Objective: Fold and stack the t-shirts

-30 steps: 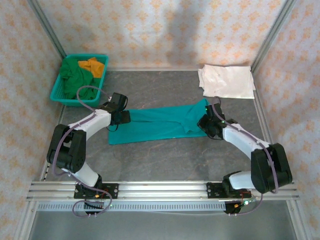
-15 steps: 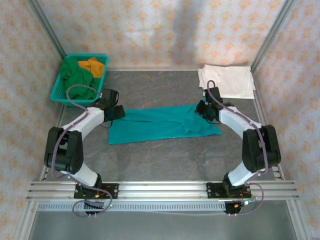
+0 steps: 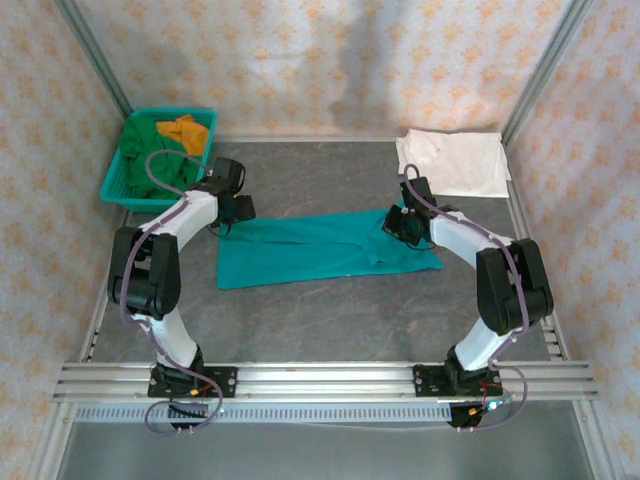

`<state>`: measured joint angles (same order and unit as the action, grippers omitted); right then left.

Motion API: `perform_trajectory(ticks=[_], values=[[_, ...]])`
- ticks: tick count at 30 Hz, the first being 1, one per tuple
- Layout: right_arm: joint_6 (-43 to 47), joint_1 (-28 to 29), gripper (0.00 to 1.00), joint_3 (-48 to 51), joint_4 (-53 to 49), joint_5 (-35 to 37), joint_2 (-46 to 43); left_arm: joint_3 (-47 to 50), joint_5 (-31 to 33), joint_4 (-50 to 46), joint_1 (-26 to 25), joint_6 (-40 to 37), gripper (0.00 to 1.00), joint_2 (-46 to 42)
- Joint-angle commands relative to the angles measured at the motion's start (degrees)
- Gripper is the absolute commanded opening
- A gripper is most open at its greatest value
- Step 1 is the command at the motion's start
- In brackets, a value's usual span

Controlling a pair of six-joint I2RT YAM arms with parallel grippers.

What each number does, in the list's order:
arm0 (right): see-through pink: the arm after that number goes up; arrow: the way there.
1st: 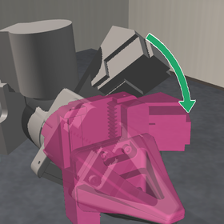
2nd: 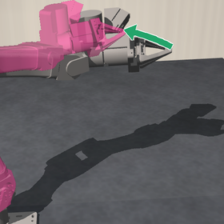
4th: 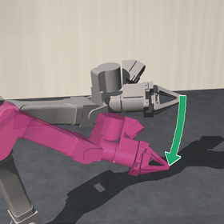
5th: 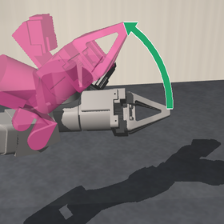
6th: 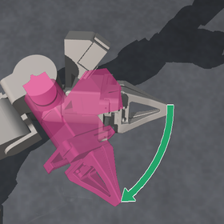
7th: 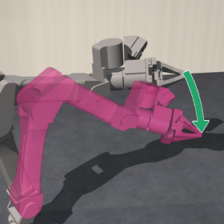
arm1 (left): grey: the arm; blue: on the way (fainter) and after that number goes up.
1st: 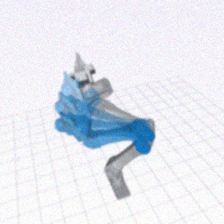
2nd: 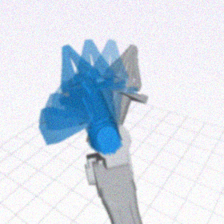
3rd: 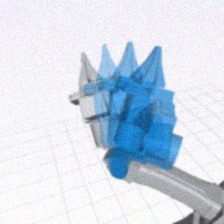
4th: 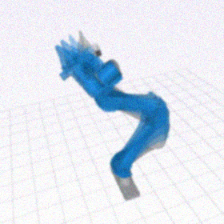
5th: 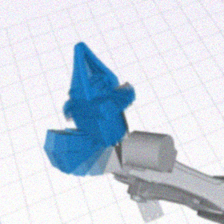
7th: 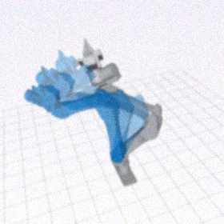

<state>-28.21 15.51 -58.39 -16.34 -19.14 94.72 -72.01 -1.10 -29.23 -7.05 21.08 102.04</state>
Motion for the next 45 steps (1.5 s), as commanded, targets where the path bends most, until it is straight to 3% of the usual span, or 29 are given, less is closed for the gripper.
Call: perform_trajectory(ticks=[1,9,13,17,19,26,38,39,41,43,45], values=[[1.11,0.21,0.15,0.03,1.4,0.47,-0.25,-2.11,3.56,-5.02,0.67,0.34,0.67,1.88],[1.65,0.14,0.14,-0.97,1.4,-0.44,1.43,-0.4,5.85,-4.28,1.66,0.08,0.6,2.88],[1.75,0.21,0.14,-1.16,1.31,-0.37,1.61,-0.84,6.11,-3.78,1.69,-0.99,0.4,3.93],[1.66,0.23,0.14,-1.03,1.57,-0.45,1.78,-1.71,5.86,-3.98,1.69,-1.38,0.33,5.05],[1.61,0.22,0.14,-1.02,1.46,-0.55,1.87,-1.76,5.51,-3.99,1.69,-1.48,0.19,4.97],[1.81,0.21,0.14,-1.02,1.22,-0.33,1.54,-1.07,5.87,-5.22,1.69,-1.64,0.05,-0.19],[1.91,0.15,0.14,-1.03,1.22,-0.41,1.62,-2.18,5.5,-10.04,1.69,-3.15,0.05,-5.87],[1.91,0.19,0.14,-1.02,1.22,-0.46,1.69,-1.52,5.42,-9.46,1.75,-3.3,0.07,-6.43],[1.88,0.18,0.14,-0.85,1.39,-0.63,1.74,-0.49,5.93,-8.63,1.79,-3.66,0.37,-6.16],[1.82,0.2,0.14,-0.9,1.66,-0.84,1.95,-1.43,4.27,-8.92,2.13,-4.54,0.29,-3.95],[1.84,0.21,0.14,-1.11,1.49,-1.23,2.14,-2.27,2.72,-8.22,2.65,-4.74,0.43,-1.29]])
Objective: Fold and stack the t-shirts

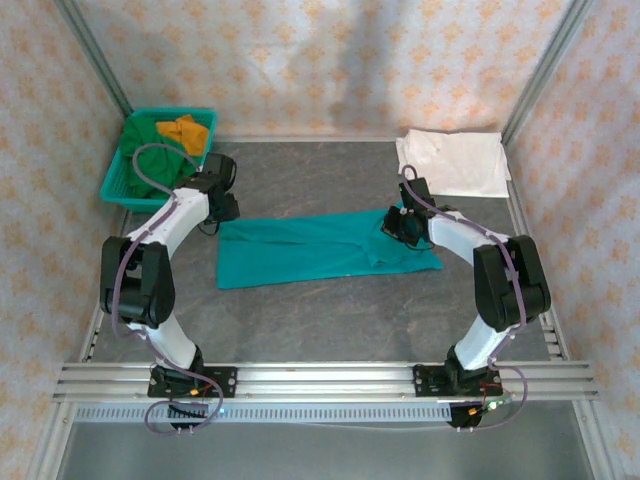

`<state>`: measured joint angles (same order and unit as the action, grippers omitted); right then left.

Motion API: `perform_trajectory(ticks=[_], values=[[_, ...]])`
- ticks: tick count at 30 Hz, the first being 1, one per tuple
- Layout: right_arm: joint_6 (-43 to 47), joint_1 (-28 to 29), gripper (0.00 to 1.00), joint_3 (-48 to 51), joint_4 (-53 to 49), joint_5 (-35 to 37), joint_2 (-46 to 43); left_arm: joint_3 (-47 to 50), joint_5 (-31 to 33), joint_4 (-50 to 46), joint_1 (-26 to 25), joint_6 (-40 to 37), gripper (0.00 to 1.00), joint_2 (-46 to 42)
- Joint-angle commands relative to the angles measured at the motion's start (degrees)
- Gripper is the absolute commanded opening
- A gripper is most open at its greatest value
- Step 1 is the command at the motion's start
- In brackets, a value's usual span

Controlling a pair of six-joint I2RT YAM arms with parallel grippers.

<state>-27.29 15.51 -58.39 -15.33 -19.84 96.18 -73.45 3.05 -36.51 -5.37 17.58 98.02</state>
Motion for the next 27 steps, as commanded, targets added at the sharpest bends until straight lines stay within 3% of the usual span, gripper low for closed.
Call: perform_trajectory(ticks=[1,7,9,11,15,27], values=[[0.99,0.2,0.14,-1.11,0.52,-0.59,0.7,-1.71,-2.4,-1.06,1.06,-1.24,0.45,4.31],[1.05,0.22,0.14,-0.95,0.08,-0.12,0.1,-3.98,-3.49,-0.27,1.06,-0.62,0.43,10.62],[1.18,0.22,0.15,-0.91,-0.04,0.04,0.13,-4.24,-3.28,-0.25,1.06,-0.75,0.36,11.0],[1.27,0.17,0.15,-1.11,-0.3,0.1,0.15,-4.31,-2.96,-0.01,1.06,-0.95,0.14,13.29],[1.35,0.14,0.15,-1.46,-0.41,0.06,0.49,-4.45,-2.27,-0.27,1.1,-0.76,0.0,12.51],[1.31,0.06,0.15,-2.07,-0.56,-0.03,1.11,-5.52,-0.82,-4.7,1.06,-1.17,0.0,4.24]])
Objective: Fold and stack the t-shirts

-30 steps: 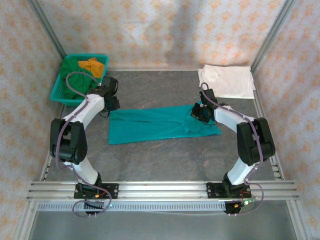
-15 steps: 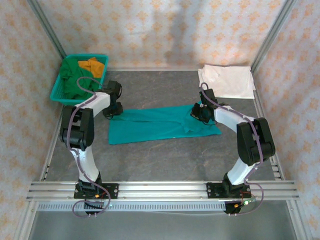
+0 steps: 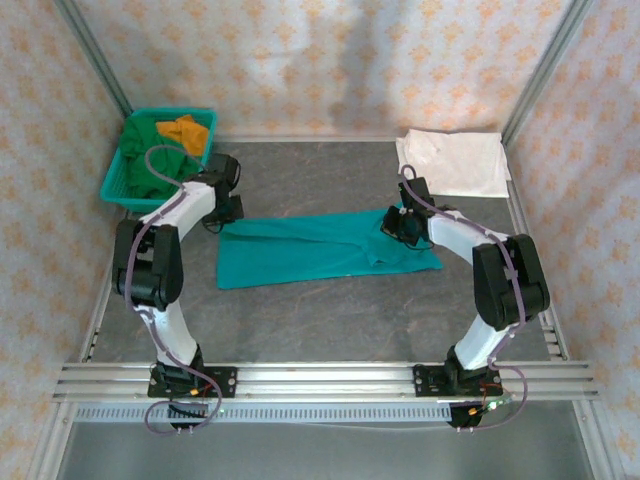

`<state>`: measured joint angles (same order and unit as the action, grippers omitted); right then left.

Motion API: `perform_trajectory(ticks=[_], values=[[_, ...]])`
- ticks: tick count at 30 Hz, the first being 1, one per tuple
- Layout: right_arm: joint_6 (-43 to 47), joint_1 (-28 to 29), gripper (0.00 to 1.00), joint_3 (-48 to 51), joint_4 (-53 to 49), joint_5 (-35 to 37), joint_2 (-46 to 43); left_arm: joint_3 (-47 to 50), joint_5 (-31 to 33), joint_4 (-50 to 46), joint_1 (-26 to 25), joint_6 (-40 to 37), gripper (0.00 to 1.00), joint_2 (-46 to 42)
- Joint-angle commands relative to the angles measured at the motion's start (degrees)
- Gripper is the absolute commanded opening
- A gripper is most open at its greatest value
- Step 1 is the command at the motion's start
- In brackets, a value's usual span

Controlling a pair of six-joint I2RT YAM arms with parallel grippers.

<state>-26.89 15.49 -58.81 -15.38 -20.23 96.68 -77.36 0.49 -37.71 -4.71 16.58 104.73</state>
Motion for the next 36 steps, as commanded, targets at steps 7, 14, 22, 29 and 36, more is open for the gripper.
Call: perform_trajectory(ticks=[7,14,22,29,36], values=[[1.02,0.01,0.15,-1.69,-0.8,0.37,0.63,0.27,1.24,-7.57,0.1,-0.41,0.0,-6.61],[1.06,-0.19,0.15,-1.62,-0.82,0.2,0.96,8.55,2.84,-6.11,-1.22,1.58,0.0,-12.45],[1.41,-0.58,0.16,-2.0,-2.04,1.0,0.72,17.38,2.95,-3.07,-1.81,2.79,0.23,-16.18],[1.74,-0.51,0.17,-4.26,-5.91,3.71,0.65,15.6,3.24,-0.29,-1.81,3.09,0.31,-19.37],[2.27,1.0,0.17,-8.43,-10.24,8.32,2.99,4.24,1.09,-0.15,-4.41,-0.1,0.25,-5.72]])
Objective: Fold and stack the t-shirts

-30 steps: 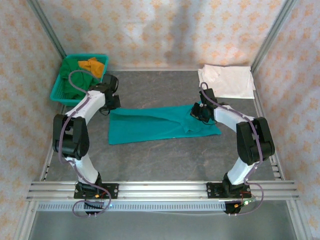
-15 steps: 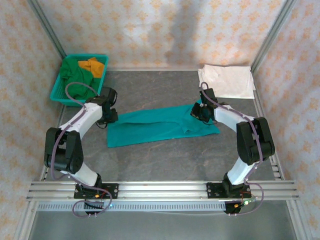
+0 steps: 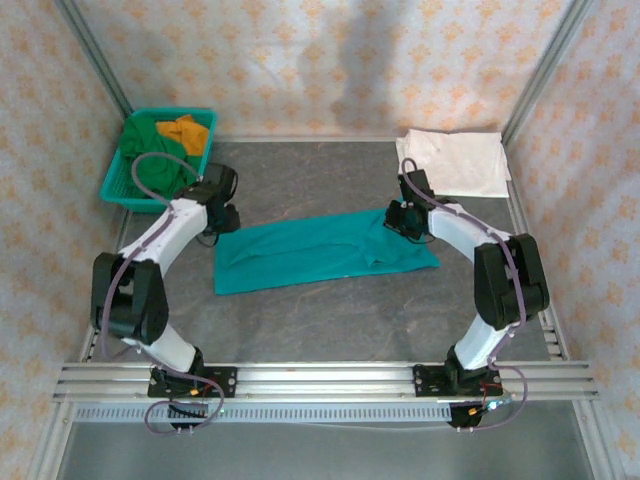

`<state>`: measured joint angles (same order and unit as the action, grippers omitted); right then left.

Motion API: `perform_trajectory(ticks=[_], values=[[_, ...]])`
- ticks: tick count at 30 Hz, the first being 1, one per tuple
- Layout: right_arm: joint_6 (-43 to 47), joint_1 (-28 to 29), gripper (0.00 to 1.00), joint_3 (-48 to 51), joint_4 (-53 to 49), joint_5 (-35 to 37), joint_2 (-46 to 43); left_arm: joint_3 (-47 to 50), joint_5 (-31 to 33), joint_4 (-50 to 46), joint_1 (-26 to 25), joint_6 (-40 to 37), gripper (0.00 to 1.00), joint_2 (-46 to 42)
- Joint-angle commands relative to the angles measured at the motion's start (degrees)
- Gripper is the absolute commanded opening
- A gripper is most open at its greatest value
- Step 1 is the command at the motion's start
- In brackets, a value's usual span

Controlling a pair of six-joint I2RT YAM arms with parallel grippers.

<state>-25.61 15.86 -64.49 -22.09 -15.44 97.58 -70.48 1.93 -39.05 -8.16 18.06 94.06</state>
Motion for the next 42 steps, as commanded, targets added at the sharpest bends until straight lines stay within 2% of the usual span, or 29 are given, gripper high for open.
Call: perform_trajectory(ticks=[1,6,10,17,21,23,26,29,33,35,38,42], values=[[0.77,0.64,0.17,-3.2,-3.58,3.62,2.62,-2.83,-1.06,2.13,-0.98,-1.47,0.25,6.2],[-0.17,0.61,0.18,-6.8,-5.77,6.56,6.74,0.04,-5.1,5.69,1.12,0.06,0.23,10.73],[-0.24,0.82,0.17,-10.17,-7.8,5.39,11.76,6.53,-8.91,7.26,3.48,1.49,0.22,9.62],[-0.64,3.28,0.17,-15.1,-8.12,4.33,19.34,23.97,-13.04,10.68,4.58,8.38,0.23,-3.7],[-0.81,5.02,0.16,-23.47,-7.78,1.41,26.69,31.0,-17.89,10.13,3.99,11.28,0.22,-10.16],[-0.2,5.79,0.16,-29.12,-6.26,-0.03,30.5,33.18,-19.56,8.99,1.0,12.21,0.21,-12.67],[0.99,6.05,0.16,-41.55,-8.31,-2.89,36.99,33.83,-20.46,6.05,-6.87,12.18,0.17,-15.0],[1.85,6.03,0.17,-52.24,-11.11,-0.11,39.04,34.08,-22.13,4.12,-13.14,15.32,0.15,-17.79],[3.0,5.62,0.19,-60.63,-15.74,1.37,38.08,32.7,-23.2,0.54,-15.46,14.42,0.15,-23.87],[3.04,5.59,0.2,-59.37,-16.64,2.52,35.56,30.34,-22.33,-1.42,-15.48,12.89,0.14,-26.01],[1.37,5.38,0.21,-51.12,-14.0,4.67,29.93,26.91,-25.81,0.56,-15.48,10.31,0.13,-26.03],[-0.67,4.95,0.21,-40.65,-7.84,6.91,25.66,19.26,-23.48,4.9,-15.3,6.07,0.12,-17.32]])
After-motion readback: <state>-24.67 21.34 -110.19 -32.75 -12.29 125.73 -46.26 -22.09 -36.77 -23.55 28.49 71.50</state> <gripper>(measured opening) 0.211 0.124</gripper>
